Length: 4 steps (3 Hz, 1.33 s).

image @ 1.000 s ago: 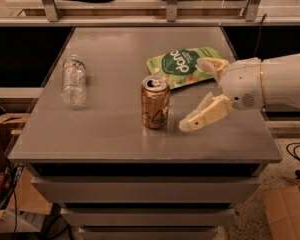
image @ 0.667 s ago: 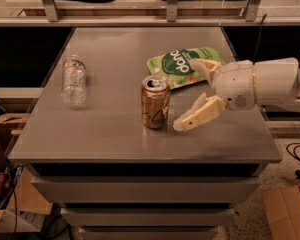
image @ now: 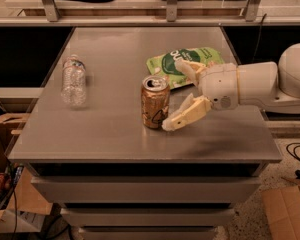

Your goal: Pick orange can

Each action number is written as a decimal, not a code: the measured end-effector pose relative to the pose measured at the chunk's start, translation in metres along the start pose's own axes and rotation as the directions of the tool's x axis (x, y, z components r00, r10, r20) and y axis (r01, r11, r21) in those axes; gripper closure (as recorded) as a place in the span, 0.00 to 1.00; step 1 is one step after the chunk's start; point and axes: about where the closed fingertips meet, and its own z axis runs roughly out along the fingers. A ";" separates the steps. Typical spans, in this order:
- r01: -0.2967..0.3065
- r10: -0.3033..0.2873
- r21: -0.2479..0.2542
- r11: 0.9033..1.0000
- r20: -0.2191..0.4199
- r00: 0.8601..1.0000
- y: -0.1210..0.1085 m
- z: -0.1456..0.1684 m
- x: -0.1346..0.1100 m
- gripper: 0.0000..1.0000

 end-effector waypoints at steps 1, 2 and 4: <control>0.002 -0.001 -0.037 0.999 0.028 1.000 0.003 0.014 0.000 0.00; 0.021 -0.017 -0.077 0.997 0.059 0.998 0.007 0.024 -0.006 0.17; 0.067 -0.052 -0.133 0.989 0.111 0.992 0.016 0.035 -0.022 0.63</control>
Offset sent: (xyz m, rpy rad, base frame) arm -0.0018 0.0348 -0.0017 0.0790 -0.0171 0.1369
